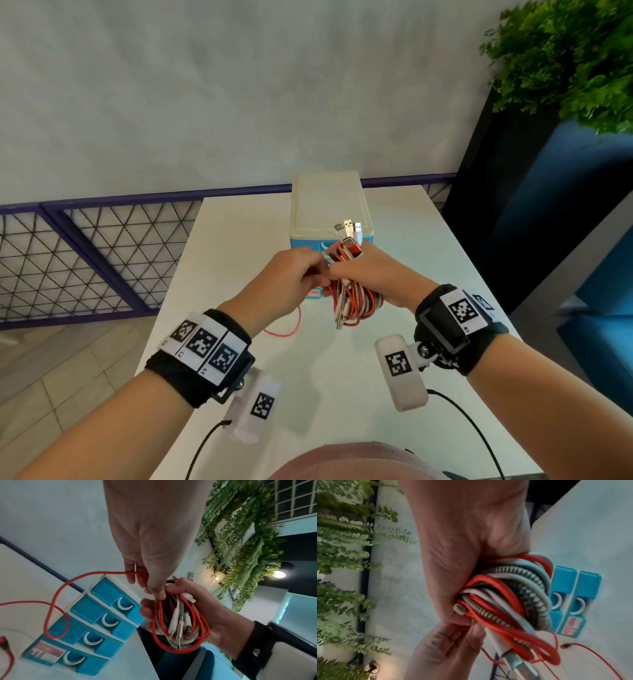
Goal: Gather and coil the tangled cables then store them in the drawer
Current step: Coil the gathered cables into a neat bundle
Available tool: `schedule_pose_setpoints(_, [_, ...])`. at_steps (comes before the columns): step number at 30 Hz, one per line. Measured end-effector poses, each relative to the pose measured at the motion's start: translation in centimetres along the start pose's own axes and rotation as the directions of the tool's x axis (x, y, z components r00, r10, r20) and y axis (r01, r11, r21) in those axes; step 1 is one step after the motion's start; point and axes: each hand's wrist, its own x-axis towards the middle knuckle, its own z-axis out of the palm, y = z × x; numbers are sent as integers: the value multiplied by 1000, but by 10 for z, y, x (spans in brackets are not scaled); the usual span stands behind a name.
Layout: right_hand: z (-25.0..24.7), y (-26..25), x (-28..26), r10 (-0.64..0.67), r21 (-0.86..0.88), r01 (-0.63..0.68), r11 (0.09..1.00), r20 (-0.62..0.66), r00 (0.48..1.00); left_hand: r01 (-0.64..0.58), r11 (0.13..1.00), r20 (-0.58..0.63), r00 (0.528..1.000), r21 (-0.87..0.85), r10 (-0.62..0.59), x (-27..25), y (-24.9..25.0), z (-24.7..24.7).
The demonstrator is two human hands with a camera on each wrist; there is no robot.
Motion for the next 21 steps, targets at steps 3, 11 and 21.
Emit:
schedule_pose_setpoints(3, [4, 1, -2, 25, 214, -41, 976, 81, 996, -1, 996, -79, 997, -93, -6, -4, 3, 1])
schedule_pose_setpoints(11, [2, 8, -6, 23, 273, -76, 959, 191, 981, 206, 940, 68, 978, -271, -195, 2, -14, -5])
schedule_pose_setpoints(21, [-23, 16, -1, 56, 258, -23, 966, -124, 991, 626, 410, 487, 777, -664, -399, -12, -25, -17])
